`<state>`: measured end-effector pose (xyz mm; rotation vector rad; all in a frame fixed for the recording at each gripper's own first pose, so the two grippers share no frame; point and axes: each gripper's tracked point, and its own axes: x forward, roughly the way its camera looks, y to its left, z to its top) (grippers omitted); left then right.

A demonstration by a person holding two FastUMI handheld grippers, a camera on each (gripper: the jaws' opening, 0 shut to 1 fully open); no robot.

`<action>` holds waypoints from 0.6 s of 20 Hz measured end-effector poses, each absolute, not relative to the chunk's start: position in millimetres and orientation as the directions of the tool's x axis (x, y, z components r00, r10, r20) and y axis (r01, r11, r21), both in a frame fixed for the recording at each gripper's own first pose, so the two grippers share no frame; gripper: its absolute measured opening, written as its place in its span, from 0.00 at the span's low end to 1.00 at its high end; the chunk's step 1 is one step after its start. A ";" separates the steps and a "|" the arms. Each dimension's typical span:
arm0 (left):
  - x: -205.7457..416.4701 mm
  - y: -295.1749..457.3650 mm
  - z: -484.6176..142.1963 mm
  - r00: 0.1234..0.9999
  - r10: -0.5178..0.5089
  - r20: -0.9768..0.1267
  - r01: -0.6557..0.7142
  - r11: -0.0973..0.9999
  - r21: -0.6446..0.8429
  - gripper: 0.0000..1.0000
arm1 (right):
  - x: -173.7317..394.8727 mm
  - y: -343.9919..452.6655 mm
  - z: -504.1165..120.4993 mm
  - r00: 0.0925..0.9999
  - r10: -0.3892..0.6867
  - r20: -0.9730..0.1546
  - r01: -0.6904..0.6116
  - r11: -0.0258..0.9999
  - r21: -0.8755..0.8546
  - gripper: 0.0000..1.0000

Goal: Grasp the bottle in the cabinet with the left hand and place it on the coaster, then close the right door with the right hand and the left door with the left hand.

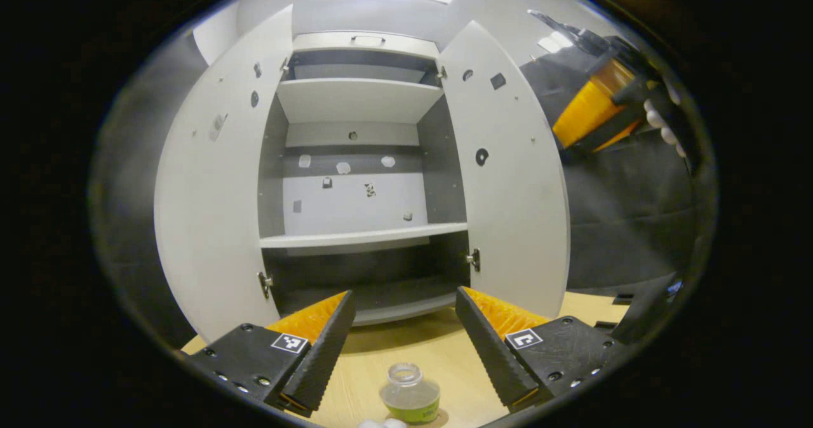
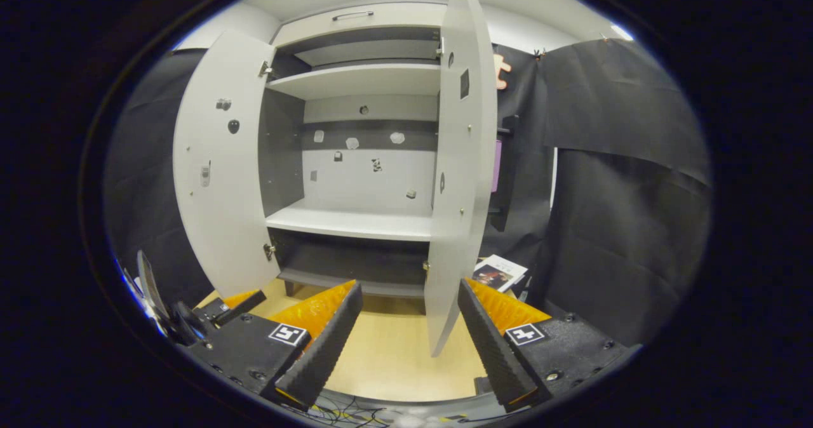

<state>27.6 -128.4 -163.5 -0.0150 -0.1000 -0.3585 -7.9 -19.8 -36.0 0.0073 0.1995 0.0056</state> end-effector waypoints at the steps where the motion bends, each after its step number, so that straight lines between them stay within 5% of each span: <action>1: 25.9 -127.0 -146.0 0.930 -0.350 0.109 0.352 0.936 0.001 0.97 | -10.1 -20.5 -34.8 0.982 0.006 -0.189 -0.004 1.000 0.013 0.99; 12: -12.6 -107.0 -26.7 0.940 -0.326 0.100 0.328 0.945 -0.006 0.97 | -28.4 -55.2 -16.8 0.997 -0.059 -0.054 0.063 0.995 0.075 0.99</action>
